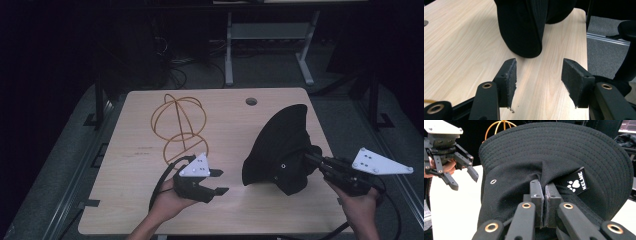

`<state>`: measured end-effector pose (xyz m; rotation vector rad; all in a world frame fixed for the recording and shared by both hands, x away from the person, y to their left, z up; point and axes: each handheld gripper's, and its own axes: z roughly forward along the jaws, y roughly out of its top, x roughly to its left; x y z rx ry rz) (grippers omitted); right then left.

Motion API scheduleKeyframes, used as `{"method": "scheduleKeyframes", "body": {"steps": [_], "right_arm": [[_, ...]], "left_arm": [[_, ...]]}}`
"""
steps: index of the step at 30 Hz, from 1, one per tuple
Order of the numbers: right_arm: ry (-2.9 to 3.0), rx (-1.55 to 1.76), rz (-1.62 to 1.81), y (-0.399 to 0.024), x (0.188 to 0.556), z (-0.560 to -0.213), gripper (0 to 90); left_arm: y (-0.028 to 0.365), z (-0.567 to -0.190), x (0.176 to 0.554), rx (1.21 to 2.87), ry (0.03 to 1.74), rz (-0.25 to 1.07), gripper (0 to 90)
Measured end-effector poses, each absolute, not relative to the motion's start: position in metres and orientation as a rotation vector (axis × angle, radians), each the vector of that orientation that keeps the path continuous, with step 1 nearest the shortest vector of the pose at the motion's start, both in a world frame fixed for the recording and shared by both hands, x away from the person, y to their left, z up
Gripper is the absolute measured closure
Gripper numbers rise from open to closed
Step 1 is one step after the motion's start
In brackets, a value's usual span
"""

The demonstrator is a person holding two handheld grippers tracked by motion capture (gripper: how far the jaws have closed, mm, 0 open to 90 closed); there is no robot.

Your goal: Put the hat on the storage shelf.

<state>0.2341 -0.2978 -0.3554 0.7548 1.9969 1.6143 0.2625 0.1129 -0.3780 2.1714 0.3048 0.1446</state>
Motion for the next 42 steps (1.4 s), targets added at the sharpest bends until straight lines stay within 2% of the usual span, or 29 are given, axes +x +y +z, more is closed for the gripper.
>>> {"method": "scheduleKeyframes", "body": {"steps": [11,29,42], "right_arm": [[2.004,0.752,1.631,-0.292,0.243,-0.340,87.2],[2.069,0.734,1.639,-0.269,0.264,-0.306,87.1],[2.092,0.713,1.676,-0.251,0.281,-0.287,87.1]], "left_arm": [[0.128,-0.387,0.258,2.170,0.329,0.146,43.4],[0.140,-0.401,0.252,2.162,0.346,0.176,35.6],[0.145,-0.406,0.250,2.147,0.335,0.183,35.5]]}}
